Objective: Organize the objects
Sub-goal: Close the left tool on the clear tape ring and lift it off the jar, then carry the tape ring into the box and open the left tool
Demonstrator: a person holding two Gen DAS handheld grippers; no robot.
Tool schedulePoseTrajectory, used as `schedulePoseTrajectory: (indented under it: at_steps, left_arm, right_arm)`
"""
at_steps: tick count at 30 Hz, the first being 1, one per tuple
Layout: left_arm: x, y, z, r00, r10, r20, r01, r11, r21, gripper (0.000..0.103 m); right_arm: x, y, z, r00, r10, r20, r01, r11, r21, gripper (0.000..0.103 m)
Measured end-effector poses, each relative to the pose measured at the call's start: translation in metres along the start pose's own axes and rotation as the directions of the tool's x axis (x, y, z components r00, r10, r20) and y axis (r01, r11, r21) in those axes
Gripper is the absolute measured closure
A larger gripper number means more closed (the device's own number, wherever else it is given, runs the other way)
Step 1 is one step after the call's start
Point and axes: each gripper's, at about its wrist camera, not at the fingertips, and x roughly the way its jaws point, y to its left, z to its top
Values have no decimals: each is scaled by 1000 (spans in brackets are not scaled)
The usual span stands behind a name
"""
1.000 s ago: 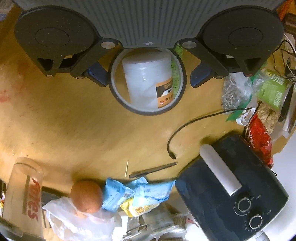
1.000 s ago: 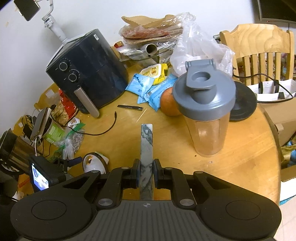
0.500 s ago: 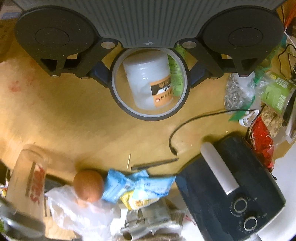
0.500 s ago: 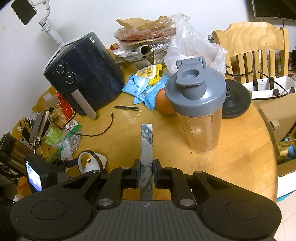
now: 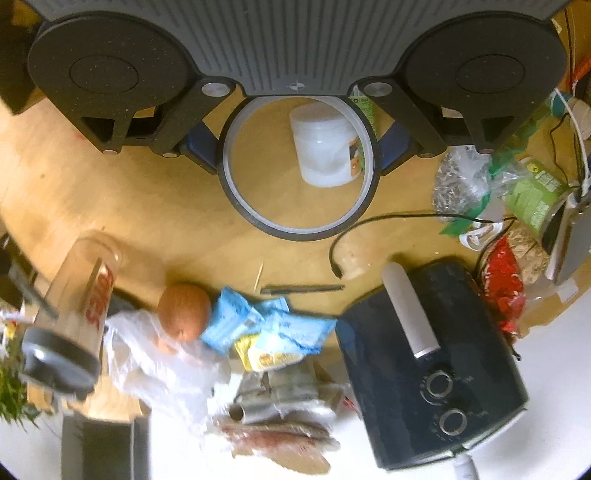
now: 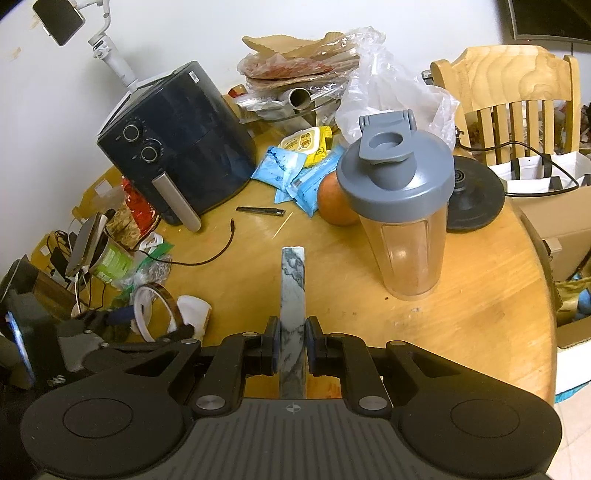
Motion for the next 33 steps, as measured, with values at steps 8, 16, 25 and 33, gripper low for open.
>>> schedulePoseTrajectory:
  at_steps: [8,16,25,33]
  left_arm:
    - [-34,5,5,1000,5,24,-3,996,-85,15]
    - [-60,10,-1,1000,-10,19,13,987,-160,15]
    - [-82,12,-18,998,-58,-26,51,972,-228,15]
    - [-97,8,-37,991,-116,-61,95,956,-276,15]
  right_arm:
    - [-5,0,-3,1000,15,-2,-15,1000,-8,86]
    - [-10,1,-6,999,41,-5,-41,999,-20,86]
    - [-14,5,-11,997,75,-16,-75,996,-43,86]
    - [-18,10,-14,994,102,-30,-103,992,-68,86]
